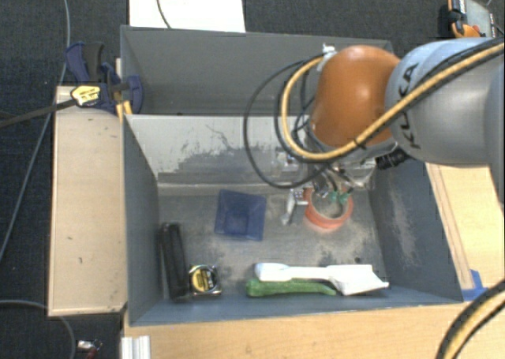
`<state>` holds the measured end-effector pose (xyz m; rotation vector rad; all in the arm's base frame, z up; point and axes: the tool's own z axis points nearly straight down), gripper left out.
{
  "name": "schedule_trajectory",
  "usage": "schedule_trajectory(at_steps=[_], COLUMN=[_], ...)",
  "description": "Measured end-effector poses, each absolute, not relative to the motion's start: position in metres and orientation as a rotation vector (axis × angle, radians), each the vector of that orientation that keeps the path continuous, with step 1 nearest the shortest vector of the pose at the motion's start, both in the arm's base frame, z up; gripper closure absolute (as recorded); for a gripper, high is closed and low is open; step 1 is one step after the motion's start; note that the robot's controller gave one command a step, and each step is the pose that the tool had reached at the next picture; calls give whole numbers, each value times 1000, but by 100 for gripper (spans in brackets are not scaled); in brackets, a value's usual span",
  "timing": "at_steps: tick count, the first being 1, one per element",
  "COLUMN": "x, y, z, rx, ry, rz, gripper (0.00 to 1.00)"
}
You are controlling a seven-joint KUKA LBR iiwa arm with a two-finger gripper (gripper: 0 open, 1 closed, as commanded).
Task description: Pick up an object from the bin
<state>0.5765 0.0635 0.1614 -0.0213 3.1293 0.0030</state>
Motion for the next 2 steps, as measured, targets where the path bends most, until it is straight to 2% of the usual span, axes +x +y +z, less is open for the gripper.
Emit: schedule_trajectory(at_steps=[1, 2], x=[582, 592], y=[59, 17], z=[167, 153], rx=[-12, -128], ry=[3129, 3119], rz=[5, -1], gripper=[0, 0])
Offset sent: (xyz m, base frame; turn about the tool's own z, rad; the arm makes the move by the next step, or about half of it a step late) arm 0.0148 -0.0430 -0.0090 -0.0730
